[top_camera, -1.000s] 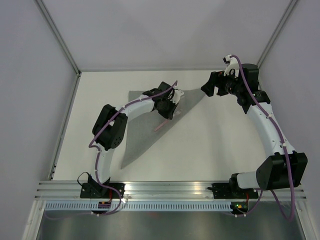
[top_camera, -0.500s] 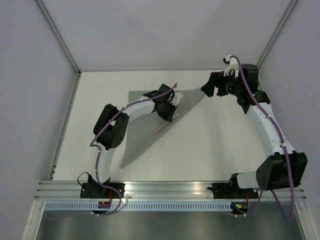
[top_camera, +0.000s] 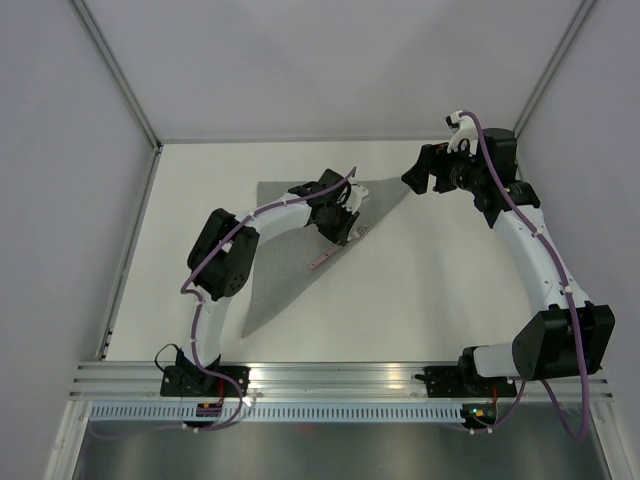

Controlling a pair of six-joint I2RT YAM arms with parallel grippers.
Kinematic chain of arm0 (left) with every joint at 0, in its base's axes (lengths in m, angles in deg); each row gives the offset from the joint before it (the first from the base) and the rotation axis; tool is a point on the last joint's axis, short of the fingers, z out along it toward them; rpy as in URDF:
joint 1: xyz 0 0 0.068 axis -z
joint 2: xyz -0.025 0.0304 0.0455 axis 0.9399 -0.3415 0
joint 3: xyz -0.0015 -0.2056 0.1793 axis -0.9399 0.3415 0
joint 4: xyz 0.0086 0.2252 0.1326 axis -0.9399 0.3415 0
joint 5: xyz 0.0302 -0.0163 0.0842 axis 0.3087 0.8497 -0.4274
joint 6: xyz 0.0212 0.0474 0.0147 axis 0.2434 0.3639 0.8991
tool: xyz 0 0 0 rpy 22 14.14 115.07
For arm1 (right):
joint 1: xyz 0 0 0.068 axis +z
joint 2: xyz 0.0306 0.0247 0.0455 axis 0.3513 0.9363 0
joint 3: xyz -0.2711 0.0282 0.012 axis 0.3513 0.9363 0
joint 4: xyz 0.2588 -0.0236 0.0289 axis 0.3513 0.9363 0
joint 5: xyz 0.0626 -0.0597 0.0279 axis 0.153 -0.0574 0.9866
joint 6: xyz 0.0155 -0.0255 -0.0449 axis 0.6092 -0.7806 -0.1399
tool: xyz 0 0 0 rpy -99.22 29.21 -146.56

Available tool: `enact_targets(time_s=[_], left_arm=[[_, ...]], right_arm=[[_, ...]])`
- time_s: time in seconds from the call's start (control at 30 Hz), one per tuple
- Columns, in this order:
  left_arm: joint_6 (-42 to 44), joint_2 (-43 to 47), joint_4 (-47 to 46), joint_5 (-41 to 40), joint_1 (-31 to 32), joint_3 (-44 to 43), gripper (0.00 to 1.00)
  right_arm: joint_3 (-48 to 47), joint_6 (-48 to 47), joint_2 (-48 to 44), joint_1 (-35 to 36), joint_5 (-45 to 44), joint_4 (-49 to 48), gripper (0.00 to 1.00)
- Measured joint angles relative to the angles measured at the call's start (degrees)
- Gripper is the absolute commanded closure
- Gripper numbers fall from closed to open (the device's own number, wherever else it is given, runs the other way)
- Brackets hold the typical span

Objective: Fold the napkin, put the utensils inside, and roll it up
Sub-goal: Place the utensil onto the napkin

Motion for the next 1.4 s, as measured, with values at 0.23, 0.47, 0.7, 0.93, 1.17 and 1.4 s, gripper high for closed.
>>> enact_targets(time_s=[0.23, 0.47, 0.7, 0.93, 1.17, 1.4], left_arm=[[-0.2, 0.0, 0.0, -0.3, 0.0, 0.0, 0.65], [-0.4, 0.0, -0.1, -1.3, 0.0, 0.0, 0.64], [-0.9, 1.0, -1.0, -3.0, 0.0, 0.6, 0.64], [-3.4, 6.1, -3.3, -5.8, -0.1, 6.1, 0.63], [-5.3, 10.1, -5.9, -7.1, -0.9, 12.4, 0.63], [-5.4, 11.1, -7.3, -7.0, -1.9, 16.9, 0.61]], right_arm=[[0.0, 0.0, 0.0, 0.0, 0.0, 0.0, 0.10], [0.0, 0.0, 0.0, 0.0, 0.1, 0.0, 0.10], [0.0, 0.0, 0.0, 0.0, 0.2, 0.0, 0.09], [0.0, 0.0, 0.0, 0.0, 0.2, 0.0, 0.09], [0.0, 0.0, 0.0, 0.0, 0.3, 0.0, 0.10], [0.0, -0.1, -0.1, 0.0, 0.3, 0.0, 0.09]])
